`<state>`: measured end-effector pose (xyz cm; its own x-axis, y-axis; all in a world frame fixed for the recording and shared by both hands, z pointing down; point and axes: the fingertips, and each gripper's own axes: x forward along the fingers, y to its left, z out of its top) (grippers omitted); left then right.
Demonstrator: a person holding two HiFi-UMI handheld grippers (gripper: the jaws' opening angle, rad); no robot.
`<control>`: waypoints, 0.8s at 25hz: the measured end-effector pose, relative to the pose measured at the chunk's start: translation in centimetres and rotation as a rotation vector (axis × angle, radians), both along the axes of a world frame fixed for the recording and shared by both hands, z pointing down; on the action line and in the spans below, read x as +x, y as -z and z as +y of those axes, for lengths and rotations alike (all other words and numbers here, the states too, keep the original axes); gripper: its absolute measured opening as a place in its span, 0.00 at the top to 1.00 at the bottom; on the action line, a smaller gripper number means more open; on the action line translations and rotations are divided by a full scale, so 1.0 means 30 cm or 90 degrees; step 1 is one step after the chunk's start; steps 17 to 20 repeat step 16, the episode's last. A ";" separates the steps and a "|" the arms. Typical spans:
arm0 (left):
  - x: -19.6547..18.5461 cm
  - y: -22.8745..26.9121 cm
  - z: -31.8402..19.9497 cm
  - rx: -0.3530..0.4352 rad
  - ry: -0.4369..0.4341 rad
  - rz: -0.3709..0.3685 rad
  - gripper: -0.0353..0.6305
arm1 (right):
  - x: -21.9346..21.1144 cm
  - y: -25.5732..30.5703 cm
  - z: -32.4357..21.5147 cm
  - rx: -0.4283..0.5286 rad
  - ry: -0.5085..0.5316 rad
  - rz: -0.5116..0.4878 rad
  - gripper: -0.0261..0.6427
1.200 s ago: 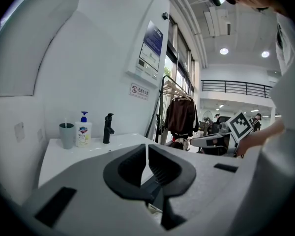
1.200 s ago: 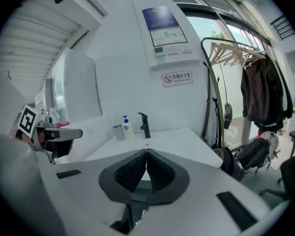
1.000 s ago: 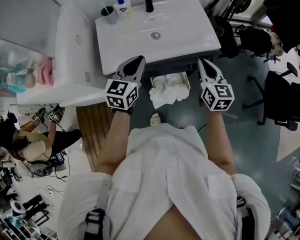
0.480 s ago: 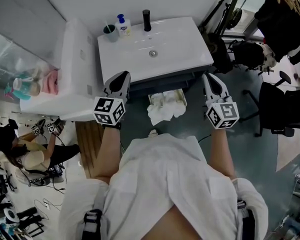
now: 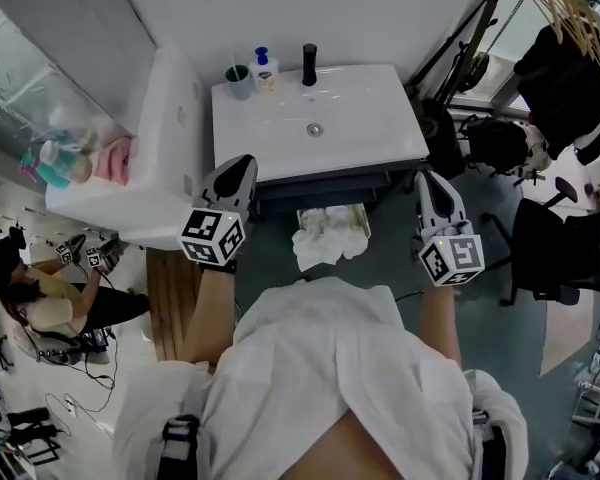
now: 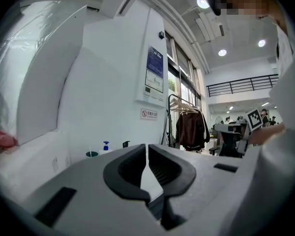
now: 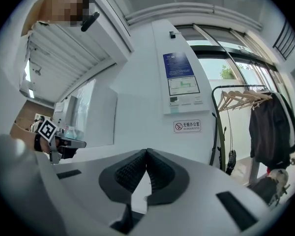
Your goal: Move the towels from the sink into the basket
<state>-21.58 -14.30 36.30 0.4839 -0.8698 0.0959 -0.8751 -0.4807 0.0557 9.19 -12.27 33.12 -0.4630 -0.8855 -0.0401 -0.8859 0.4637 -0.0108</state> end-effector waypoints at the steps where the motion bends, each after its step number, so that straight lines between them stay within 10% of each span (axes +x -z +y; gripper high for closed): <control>1: 0.003 0.009 0.005 0.004 -0.002 -0.001 0.91 | -0.001 0.006 0.002 0.003 0.000 0.002 0.92; 20: 0.010 0.004 0.026 0.000 -0.011 0.000 0.91 | -0.004 -0.008 0.017 -0.007 0.004 0.012 0.92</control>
